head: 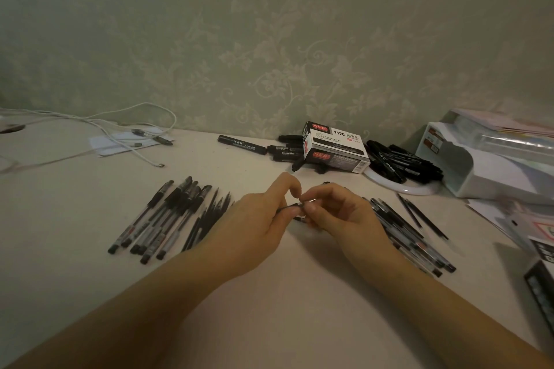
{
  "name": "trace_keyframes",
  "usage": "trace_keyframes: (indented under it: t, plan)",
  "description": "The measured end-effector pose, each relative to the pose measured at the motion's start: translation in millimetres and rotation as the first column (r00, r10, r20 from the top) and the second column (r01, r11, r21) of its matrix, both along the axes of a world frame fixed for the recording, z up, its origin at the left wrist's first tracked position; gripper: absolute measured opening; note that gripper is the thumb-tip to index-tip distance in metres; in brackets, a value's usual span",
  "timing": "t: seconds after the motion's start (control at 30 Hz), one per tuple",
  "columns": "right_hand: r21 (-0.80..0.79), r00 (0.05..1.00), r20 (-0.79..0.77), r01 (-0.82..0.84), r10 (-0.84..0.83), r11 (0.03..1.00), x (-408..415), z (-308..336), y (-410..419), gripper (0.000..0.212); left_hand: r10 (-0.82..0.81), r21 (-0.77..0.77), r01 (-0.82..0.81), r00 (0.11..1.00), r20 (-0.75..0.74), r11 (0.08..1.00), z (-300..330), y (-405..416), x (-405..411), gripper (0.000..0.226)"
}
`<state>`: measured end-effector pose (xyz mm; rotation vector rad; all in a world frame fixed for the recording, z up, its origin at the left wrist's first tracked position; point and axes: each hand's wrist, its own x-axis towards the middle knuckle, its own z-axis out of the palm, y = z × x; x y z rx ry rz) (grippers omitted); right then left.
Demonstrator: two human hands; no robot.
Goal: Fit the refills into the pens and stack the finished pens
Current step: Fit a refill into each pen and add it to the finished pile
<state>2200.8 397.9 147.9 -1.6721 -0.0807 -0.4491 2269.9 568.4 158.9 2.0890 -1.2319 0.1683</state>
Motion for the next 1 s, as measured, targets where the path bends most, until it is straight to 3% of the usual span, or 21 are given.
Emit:
trace_keyframes:
  t: [0.23, 0.33, 0.47, 0.53, 0.6, 0.87, 0.93, 1.0]
  plan:
    - [-0.032, 0.995, -0.002, 0.100, -0.100, 0.994, -0.6, 3.3, -5.0, 0.013, 0.028, 0.037, -0.026, 0.998, -0.063, 0.999, -0.4, 0.8, 1.9, 0.009]
    - [-0.229, 0.977, 0.005, 0.208, -0.213, 0.951, -2.2, 4.0, -9.3, 0.016, 0.057, 0.061, -0.054, 0.997, -0.050, 0.997, 0.5, 0.7, 2.6, 0.015]
    - [-0.719, 0.983, 0.134, 0.183, -0.124, 0.670, -6.7, 2.7, -5.6, 0.018, 0.080, 0.104, -0.075, 0.996, -0.049, 0.992, 1.4, 0.3, 1.8, 0.018]
    - [-0.809, 0.990, 0.127, 0.139, -0.062, 0.572, -6.1, 0.4, -4.0, 0.019, 0.093, 0.115, -0.087, 0.994, -0.049, 0.990, 2.5, 0.2, 1.7, 0.019]
    - [-0.839, 0.994, 0.097, 0.113, -0.057, 0.532, -5.6, -0.8, -3.3, 0.018, 0.102, 0.120, -0.097, 0.994, -0.043, 0.988, 3.4, 0.3, 1.5, 0.020]
    - [-0.831, 0.987, 0.119, 0.159, -0.108, 0.533, -4.5, -1.4, -2.0, 0.024, 0.127, 0.042, -0.124, 0.990, -0.054, 0.991, 3.5, -1.7, 2.8, 0.024]
    - [-0.744, 0.966, 0.153, 0.250, -0.207, 0.620, -3.5, 0.6, -0.9, 0.020, 0.134, -0.057, -0.139, 0.987, -0.088, 0.989, 3.0, -1.5, 4.7, 0.024]
    - [-0.535, 0.959, 0.047, 0.260, -0.279, 0.804, -2.6, 4.6, 1.1, 0.014, 0.091, -0.168, -0.117, 0.984, -0.152, 0.979, 2.7, -1.3, 4.9, 0.027]
